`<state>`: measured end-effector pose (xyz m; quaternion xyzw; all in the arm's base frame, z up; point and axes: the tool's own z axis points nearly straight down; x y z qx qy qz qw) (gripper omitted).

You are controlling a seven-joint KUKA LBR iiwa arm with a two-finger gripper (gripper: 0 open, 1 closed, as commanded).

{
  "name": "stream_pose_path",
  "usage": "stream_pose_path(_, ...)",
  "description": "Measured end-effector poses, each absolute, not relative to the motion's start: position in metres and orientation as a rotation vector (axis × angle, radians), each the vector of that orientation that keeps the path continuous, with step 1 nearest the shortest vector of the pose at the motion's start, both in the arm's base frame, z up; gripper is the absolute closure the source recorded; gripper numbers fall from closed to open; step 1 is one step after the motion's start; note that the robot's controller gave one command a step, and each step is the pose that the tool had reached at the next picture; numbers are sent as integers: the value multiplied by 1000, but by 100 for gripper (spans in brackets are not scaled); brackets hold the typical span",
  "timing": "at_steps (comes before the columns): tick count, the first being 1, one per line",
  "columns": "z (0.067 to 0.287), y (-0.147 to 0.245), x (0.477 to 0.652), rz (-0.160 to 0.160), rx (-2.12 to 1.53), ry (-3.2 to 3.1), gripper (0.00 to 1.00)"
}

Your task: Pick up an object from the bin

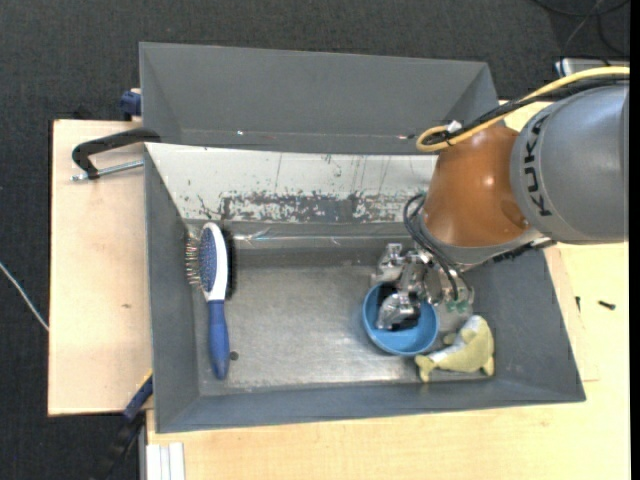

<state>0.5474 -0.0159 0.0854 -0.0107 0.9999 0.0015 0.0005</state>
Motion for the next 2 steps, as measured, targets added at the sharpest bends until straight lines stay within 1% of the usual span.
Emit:
stream_pose_path(1, 172, -11, 558, 1, -56, 3127, 100)
stream_pose_path(2, 239, -29, 534, -2, -71, 3128, 100)
